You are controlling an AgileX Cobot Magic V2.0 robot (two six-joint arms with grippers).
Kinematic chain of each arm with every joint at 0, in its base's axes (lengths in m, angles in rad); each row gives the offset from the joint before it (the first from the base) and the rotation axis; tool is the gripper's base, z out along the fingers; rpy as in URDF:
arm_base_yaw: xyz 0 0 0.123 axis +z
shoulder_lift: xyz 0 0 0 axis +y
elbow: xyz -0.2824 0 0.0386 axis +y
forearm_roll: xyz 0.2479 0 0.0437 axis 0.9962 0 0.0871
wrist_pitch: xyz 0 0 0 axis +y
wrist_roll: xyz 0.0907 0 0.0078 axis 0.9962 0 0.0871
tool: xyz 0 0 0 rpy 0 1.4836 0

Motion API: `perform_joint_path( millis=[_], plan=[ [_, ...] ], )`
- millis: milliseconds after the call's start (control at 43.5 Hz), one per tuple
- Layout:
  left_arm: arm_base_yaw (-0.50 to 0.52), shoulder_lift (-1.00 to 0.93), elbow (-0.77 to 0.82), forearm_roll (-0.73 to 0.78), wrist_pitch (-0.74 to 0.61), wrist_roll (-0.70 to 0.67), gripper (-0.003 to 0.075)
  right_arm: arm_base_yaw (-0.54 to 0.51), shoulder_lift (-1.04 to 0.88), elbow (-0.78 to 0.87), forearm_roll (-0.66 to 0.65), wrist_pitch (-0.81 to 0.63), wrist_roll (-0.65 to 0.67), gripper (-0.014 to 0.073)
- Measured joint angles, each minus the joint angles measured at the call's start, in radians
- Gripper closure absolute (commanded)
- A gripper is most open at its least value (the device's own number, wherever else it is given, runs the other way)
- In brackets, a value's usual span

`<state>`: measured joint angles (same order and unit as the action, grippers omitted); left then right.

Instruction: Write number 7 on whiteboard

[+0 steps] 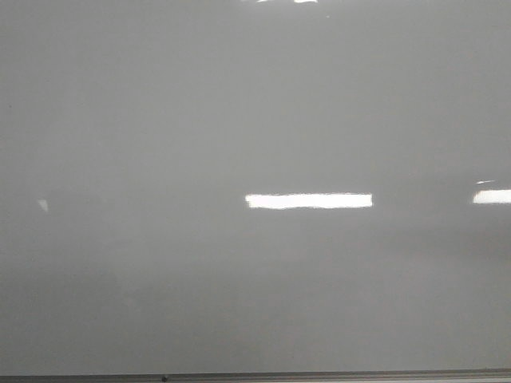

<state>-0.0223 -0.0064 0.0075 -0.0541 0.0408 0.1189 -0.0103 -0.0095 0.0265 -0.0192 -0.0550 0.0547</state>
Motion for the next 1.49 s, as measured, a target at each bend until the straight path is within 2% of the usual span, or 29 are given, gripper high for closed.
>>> perform_joint_path(
  millis=[943, 1081, 1265, 1495],
  plan=[
    [0.000, 0.000, 0.000, 0.000, 0.000, 0.000, 0.0741, 0.000, 0.000, 0.000, 0.000, -0.017, 0.000, 0.0662],
    [0.000, 0.000, 0.000, -0.002, -0.050, 0.000, 0.0741, 0.000, 0.000, 0.000, 0.000, -0.048, 0.000, 0.0662],
    [0.000, 0.000, -0.036, -0.033, -0.060, 0.000, 0.0741, 0.000, 0.000, -0.077, 0.000, 0.043, 0.000, 0.0662],
    [0.000, 0.022, -0.280, -0.038, 0.079, 0.000, 0.0741, 0.000, 0.049, -0.323, 0.000, 0.233, 0.000, 0.0662]
  ],
)
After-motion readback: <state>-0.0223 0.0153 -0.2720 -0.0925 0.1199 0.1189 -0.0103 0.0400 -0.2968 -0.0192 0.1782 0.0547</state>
